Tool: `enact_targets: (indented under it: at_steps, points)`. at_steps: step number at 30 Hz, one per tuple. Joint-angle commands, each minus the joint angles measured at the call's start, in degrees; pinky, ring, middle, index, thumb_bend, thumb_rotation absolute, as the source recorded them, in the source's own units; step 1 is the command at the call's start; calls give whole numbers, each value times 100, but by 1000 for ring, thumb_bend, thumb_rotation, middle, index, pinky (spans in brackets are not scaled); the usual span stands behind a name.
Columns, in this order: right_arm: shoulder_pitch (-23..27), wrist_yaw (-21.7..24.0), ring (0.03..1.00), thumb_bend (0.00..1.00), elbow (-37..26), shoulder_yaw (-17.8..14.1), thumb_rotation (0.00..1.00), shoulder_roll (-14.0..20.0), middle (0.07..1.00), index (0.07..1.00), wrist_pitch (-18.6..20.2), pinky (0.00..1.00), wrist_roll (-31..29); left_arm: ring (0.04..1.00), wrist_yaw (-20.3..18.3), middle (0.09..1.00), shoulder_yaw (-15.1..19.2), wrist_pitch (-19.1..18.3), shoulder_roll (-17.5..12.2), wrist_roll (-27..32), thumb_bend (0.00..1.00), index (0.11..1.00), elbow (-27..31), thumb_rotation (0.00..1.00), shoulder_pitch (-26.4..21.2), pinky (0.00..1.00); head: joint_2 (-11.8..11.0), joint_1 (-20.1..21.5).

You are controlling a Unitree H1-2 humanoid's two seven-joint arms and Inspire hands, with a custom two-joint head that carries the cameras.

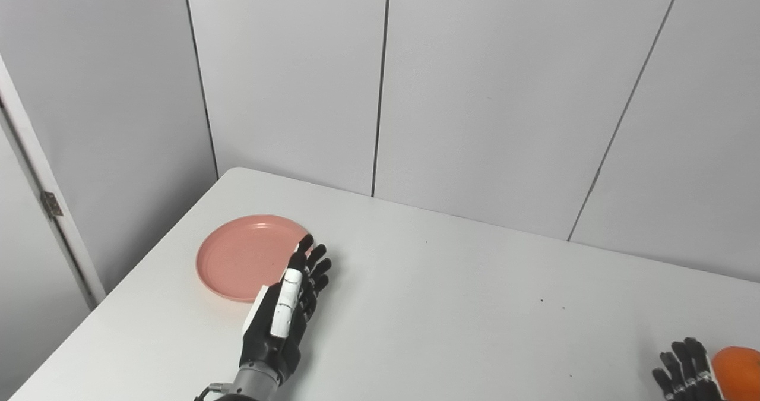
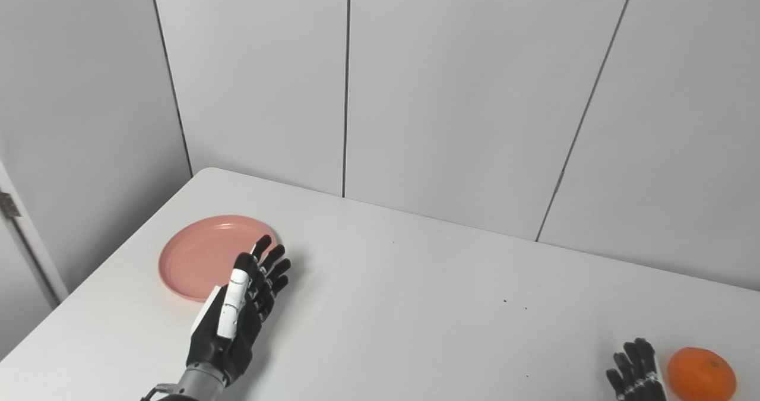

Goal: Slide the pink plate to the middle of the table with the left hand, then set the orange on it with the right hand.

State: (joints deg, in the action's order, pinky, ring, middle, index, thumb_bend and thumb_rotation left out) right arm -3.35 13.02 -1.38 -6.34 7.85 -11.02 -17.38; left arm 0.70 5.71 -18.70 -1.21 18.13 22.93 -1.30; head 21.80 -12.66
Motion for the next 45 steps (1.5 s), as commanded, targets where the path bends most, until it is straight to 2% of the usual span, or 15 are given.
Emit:
enact_targets:
  at_steps: [1,5,9,12,15,17,22,28,37,41,45]
  points:
    - [-641,71,1000,885,600,171,1000,-333,1000,995,-92,1000,-62,973,14,982,97,-271,-139,155,917,1000,292,927,-338,1000,-14,2]
    - [-609,73,1000,876,637,179,1000,-357,1000,994,-112,1000,-75,966,-72,976,318,-603,-464,374,913,1000,359,944,-670,995,-56,-5]
    - [-574,37,1000,879,682,190,1000,-392,1000,989,-143,1000,-35,956,-201,965,503,-738,-852,658,932,996,266,926,-986,971,-98,5]
    - [-549,34,1000,874,730,200,1000,-411,1000,989,-190,1000,-9,938,-401,949,631,-733,-1243,816,941,977,122,912,-1256,946,-129,30]
    - [-547,49,1000,867,729,211,1000,-418,1000,993,-193,1000,-17,942,-506,935,732,-729,-1544,929,984,956,-8,956,-1493,941,-141,38]
    - [-552,50,1000,867,712,208,1000,-427,1000,992,-183,1000,-36,961,-543,950,809,-777,-1748,1053,1000,969,-101,992,-1672,967,-139,40]
    - [-572,48,1000,867,688,211,1000,-425,1000,993,-167,1000,-34,962,-746,952,1060,-778,-2202,1400,1000,985,-671,985,-2021,996,-133,33]
    - [-588,25,997,864,695,203,1000,-433,1000,988,-186,1000,-8,928,-1611,938,1375,-287,-2778,1643,1000,997,-2150,984,-2366,971,-152,60]
    - [-576,30,999,858,713,190,1000,-429,1000,987,-151,1000,9,948,-2386,961,1542,333,-3271,1509,1000,1000,-3574,990,-2714,989,-184,43]
    - [-571,52,1000,848,733,194,1000,-428,1000,989,-167,1000,-13,902,-2850,911,1555,584,-3500,1513,1000,999,-4200,988,-2864,941,-192,46]
    - [-573,32,1000,854,730,190,1000,-428,1000,988,-142,1000,-1,906,-2971,909,1635,788,-3531,1503,1000,999,-4689,977,-2990,946,-197,55]
